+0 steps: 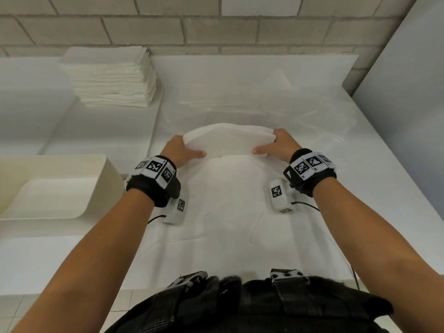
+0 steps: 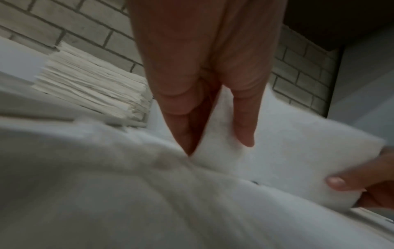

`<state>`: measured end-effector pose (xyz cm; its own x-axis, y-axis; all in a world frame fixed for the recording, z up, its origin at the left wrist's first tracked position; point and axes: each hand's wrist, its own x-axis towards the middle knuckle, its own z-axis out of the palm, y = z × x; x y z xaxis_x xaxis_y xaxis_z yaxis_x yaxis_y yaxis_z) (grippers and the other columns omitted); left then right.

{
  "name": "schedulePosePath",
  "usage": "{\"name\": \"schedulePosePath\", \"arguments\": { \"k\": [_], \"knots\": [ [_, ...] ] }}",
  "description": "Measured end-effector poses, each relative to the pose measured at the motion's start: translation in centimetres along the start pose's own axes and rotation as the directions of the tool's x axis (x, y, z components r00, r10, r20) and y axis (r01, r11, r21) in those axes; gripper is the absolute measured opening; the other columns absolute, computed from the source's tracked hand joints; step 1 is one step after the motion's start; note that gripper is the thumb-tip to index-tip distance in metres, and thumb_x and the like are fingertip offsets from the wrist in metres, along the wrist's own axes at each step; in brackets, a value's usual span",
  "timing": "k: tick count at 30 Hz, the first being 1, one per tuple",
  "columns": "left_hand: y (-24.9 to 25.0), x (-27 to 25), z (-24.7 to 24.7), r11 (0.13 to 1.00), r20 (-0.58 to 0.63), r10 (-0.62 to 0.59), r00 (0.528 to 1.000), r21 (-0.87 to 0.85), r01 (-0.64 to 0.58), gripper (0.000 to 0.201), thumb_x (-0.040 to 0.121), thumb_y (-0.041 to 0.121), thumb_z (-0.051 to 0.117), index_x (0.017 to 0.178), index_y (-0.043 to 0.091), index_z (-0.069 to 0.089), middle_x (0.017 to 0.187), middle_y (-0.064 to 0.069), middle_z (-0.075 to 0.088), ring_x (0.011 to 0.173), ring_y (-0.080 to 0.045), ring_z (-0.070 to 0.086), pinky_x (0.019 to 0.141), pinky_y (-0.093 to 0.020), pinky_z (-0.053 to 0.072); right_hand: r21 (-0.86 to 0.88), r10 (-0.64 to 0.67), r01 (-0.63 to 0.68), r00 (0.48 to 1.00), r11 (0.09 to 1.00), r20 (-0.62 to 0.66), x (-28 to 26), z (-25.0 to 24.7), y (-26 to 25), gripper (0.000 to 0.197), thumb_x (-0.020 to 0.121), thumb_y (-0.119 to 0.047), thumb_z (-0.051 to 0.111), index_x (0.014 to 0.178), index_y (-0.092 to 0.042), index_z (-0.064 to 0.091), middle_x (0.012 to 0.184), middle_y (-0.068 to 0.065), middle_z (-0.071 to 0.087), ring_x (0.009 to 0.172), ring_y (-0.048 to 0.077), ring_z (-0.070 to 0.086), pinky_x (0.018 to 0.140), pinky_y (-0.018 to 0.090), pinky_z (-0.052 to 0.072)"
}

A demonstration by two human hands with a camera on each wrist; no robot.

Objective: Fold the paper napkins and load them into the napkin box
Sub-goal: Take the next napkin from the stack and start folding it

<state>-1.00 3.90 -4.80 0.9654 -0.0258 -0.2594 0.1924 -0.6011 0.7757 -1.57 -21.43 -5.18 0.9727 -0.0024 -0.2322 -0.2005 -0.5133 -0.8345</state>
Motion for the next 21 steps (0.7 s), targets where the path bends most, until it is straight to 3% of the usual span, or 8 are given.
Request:
{"name": "schedulePosePath", "arguments": {
  "k": [6,11,16,21],
  "knots": [
    [0.3,0.3,-0.4,0.999,0.021,-0.030,0.999,-0.044,0.031,0.041,0.082,0.019,0.070,0.118,0.003,0.058,0.116,-0.016,0.063,0.107,-0.031,0.059,0.097,-0.046,0.047,0.014,0.037,-0.037,0.999,0.999,-0.008,0.6,-0.4,-0.3,0.041,0.073,-0.008,0.077,0.111,-0.007,0.062,0.106,0.010,0.064,0.097,0.023,0.060,0.087,0.035,0.051],
    [1.8,0.1,-1.3,0.989,0.010,-0.007,1.000,-0.145,0.008,0.037,0.091,0.013,0.057,0.126,0.003,0.052,0.115,-0.012,0.059,0.107,-0.030,0.058,0.095,-0.045,0.049,0.116,-0.051,0.048,0.999,0.992,0.020,0.7,-1.1,-2.5,0.040,0.079,-0.002,0.071,0.117,-0.002,0.060,0.112,0.009,0.063,0.096,0.019,0.060,0.071,0.020,0.052],
    [4.7,-1.0,-3.3,0.994,-0.099,0.088,0.991,-0.053,-0.094,0.033,0.095,0.011,0.045,0.127,0.002,0.050,0.123,-0.020,0.057,0.111,-0.035,0.056,0.096,-0.045,0.046,0.149,-0.148,0.141,0.989,0.979,0.033,1.3,-1.1,-6.0,0.036,0.082,-0.004,0.068,0.117,-0.004,0.058,0.110,0.006,0.062,0.095,0.019,0.060,0.074,0.023,0.052],
    [6.9,-3.4,-9.5,0.983,-0.222,0.176,0.959,-0.014,-0.184,0.031,0.095,0.008,0.045,0.125,0.002,0.051,0.118,-0.016,0.058,0.107,-0.030,0.057,0.090,-0.037,0.051,0.230,-0.308,0.291,0.950,0.929,0.042,1.7,-0.5,-10.8,0.036,0.083,-0.007,0.067,0.118,-0.012,0.057,0.111,0.004,0.064,0.097,0.017,0.063,0.078,0.028,0.056]
  ]
}}
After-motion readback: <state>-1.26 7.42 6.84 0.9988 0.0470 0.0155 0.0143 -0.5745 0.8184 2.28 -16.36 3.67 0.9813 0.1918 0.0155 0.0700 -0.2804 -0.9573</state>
